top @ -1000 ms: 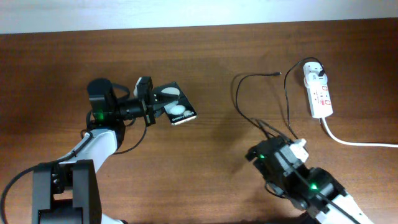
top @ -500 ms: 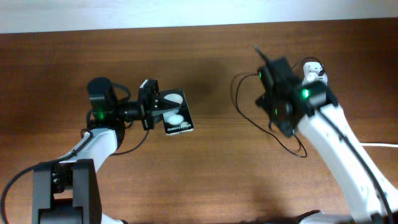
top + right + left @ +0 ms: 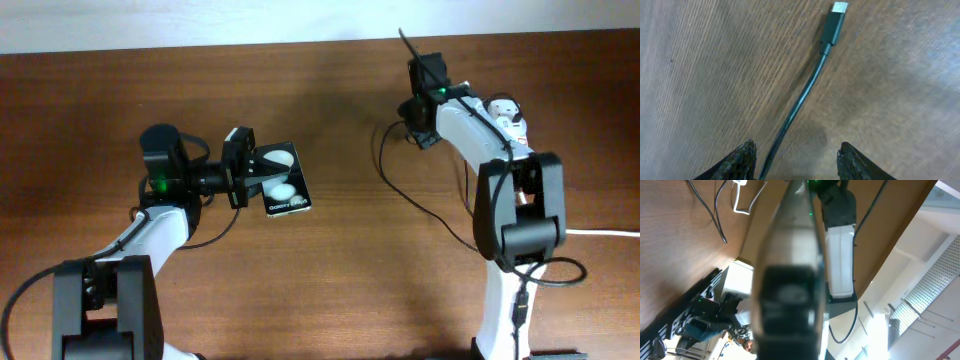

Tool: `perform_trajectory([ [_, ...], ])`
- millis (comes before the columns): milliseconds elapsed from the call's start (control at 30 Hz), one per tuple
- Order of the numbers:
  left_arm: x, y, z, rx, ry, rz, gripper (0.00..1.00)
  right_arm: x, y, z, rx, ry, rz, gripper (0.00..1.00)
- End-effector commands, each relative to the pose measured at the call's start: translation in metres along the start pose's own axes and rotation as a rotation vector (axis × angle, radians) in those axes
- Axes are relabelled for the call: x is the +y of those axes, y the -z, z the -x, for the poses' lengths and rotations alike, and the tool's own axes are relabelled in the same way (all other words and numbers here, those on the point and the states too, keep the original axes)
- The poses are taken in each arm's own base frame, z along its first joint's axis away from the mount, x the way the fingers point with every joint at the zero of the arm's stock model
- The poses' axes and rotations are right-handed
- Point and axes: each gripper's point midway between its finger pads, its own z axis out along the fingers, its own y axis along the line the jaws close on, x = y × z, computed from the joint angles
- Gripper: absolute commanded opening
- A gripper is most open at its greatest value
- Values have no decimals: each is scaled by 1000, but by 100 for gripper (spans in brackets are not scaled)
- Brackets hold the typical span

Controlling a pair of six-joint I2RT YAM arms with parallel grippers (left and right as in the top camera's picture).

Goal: Plug charger to phone and switch on socket
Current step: 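Grasp the black USB-C cable end near its plug with the right gripper, then carry the cable plug toward the phone's bottom port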

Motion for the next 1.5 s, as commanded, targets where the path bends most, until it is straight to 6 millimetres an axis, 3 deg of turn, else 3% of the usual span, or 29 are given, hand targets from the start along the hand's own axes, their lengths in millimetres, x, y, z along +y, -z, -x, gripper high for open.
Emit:
perform_trajectory([
  [0,-5,0,1,4,-36,0,0,-1,-9,13,-56,-15,-8,54],
  [200,-5,0,3,-9,-36,-1,0,-3,-17,32,-138,-25,-16,45],
  [233,-5,0,3,-9,-36,-1,0,-1,-19,30,-128,13,-9,39],
  [267,-5,0,3,-9,-36,-1,0,1,-20,24,-111,85,-5,23],
  [300,-5,0,3,-9,-36,-1,0,5,-19,18,-108,176,-3,16],
  [367,-5,0,3,-9,-36,-1,0,14,-16,-2,-98,376,4,5],
  [467,-5,0,3,-9,-36,-1,0,22,-11,-41,-63,511,4,5],
  [533,-5,0,3,-9,-36,-1,0,10,-5,-77,-1,588,-51,5],
  [567,-6,0,3,-8,-37,-1,0,-5,0,-106,84,640,-97,6],
  [633,-5,0,3,-8,-36,-1,0,-13,9,-123,123,677,-127,24],
  [667,-6,0,3,-8,-37,-1,0,-10,17,-119,122,675,-126,37],
  [733,-6,0,3,-8,-37,-1,0,13,44,-92,95,633,-95,57],
  [800,-6,0,3,-9,-37,-1,0,22,52,-72,73,586,-80,58],
  [833,-6,0,3,-9,-37,-1,0,16,48,-64,74,522,-100,58],
  [900,-6,0,3,-9,-37,-1,0,0,32,-67,132,431,-143,53],
  [967,-5,0,3,-8,-36,-1,0,-8,18,-88,226,431,-153,46],
  [1100,-6,0,3,-8,-37,-1,0,-26,11,-108,315,385,-213,40],
  [1167,-5,0,3,-8,-36,-1,0,-25,12,-113,304,405,-217,31],
  [1233,-6,1,3,-9,-36,-2,2,-28,10,-100,232,419,-244,4],
  [1267,-6,1,3,-9,-37,-2,1,-26,11,-99,235,438,-236,4],
  [1300,-6,1,3,-9,-37,-2,0,-25,17,-100,248,467,-225,4],
  [1367,-6,1,3,-10,-38,-2,0,-24,52,-97,277,531,-209,4],
  [1400,-6,1,3,-10,-45,-2,0,-26,79,-94,294,562,-203,4],
  [1467,-5,0,0,6,-81,0,0,-30,160,-91,352,650,-114,4],
])
